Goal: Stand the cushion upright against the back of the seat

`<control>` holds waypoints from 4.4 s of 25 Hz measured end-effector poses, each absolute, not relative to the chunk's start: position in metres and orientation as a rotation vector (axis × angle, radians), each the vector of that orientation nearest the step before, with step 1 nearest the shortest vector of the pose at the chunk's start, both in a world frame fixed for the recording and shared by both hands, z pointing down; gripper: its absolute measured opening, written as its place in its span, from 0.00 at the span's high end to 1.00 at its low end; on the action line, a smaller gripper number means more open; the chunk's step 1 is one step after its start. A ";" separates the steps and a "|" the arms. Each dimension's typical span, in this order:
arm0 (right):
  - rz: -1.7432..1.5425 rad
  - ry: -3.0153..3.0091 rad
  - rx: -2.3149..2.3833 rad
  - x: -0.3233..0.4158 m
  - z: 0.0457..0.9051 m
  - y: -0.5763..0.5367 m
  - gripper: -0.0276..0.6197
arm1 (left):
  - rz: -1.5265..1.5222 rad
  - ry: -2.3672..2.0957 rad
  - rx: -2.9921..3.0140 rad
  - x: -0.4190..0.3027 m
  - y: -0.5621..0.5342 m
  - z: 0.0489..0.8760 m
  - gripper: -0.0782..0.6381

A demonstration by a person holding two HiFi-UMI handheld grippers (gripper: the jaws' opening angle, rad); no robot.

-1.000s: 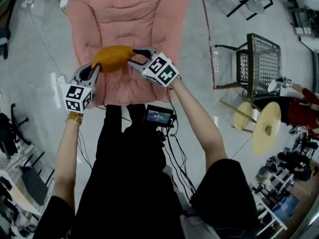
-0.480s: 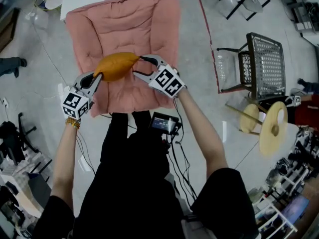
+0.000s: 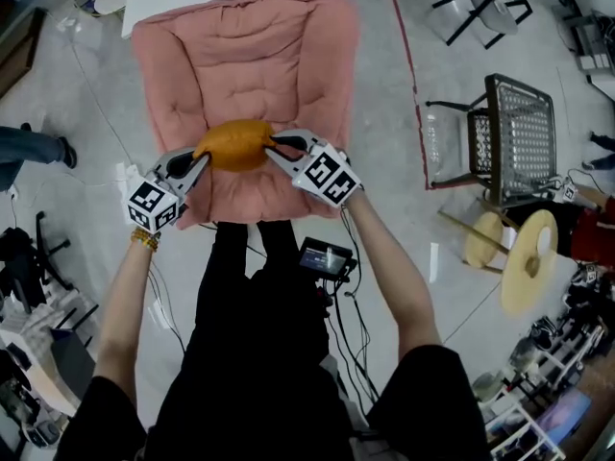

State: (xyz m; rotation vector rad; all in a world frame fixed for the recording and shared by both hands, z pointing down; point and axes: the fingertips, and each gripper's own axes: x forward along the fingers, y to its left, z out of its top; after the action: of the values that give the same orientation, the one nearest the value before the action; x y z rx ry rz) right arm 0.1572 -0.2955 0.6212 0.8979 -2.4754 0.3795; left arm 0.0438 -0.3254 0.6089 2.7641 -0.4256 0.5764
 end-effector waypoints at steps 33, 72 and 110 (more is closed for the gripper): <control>0.697 -2.141 1.170 0.214 0.796 -0.502 0.87 | 0.662 -0.809 2.290 0.099 -0.542 0.793 0.83; 0.674 -2.467 1.197 0.142 0.679 -0.434 0.83 | 0.487 -0.608 2.654 0.110 -0.433 0.672 0.80; 0.283 -2.591 1.647 0.064 0.450 -0.240 0.90 | 0.129 -0.751 2.997 -0.019 -0.262 0.451 0.87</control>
State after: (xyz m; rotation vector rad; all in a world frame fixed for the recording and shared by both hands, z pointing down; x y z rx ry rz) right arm 0.0644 -0.2397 0.4495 1.6469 -2.5906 0.2835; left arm -0.0192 -0.2615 0.4514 2.9972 -0.7513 0.1291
